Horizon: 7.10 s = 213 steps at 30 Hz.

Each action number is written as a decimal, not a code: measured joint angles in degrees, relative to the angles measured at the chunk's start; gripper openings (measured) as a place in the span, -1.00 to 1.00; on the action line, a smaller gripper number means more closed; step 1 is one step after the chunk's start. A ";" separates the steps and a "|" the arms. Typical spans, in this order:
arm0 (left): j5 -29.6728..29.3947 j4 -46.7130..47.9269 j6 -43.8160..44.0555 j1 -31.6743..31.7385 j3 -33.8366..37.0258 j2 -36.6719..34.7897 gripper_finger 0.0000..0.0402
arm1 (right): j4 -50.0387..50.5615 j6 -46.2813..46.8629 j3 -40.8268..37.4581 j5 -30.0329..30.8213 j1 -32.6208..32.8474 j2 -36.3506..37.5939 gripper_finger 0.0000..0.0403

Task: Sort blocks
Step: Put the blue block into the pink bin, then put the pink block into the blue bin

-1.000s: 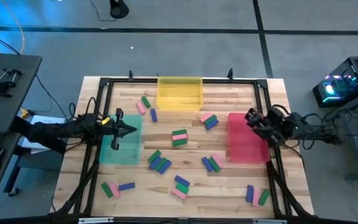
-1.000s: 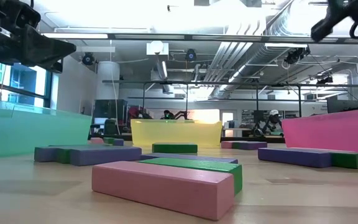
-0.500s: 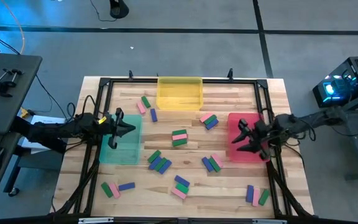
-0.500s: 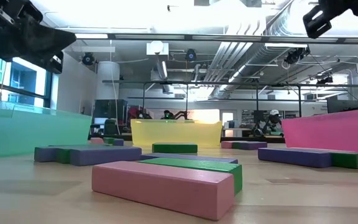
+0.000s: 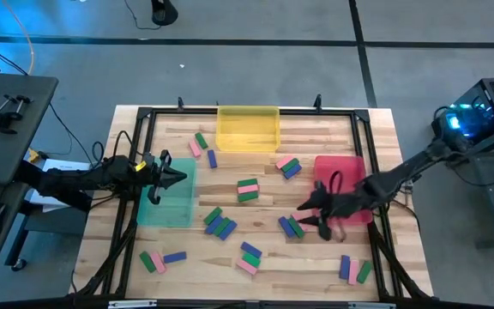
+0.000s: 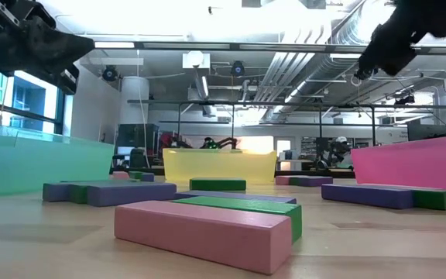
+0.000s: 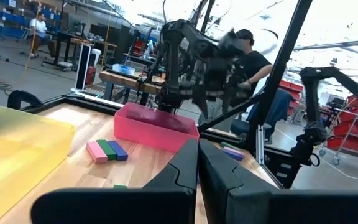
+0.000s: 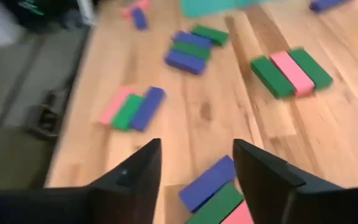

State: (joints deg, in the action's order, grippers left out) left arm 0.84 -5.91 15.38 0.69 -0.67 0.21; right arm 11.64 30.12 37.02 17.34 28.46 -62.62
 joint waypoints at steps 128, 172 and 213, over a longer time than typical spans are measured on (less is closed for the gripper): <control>-24.64 -3.60 -13.50 -24.48 -21.41 38.01 -1.00 | -19.40 -13.65 1.57 40.28 7.18 -9.12 -0.16; -10.08 5.26 -3.93 -33.63 -60.48 112.72 0.06 | -20.77 -12.42 1.48 24.42 7.33 -16.08 -0.16; -36.69 35.79 18.13 -38.34 -61.42 87.26 -0.65 | -19.17 -12.18 1.50 24.42 7.33 -16.06 -0.16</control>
State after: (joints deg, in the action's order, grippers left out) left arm -35.85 29.88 33.51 -37.65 -62.08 87.47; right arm -7.53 17.93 38.52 41.76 35.79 -78.67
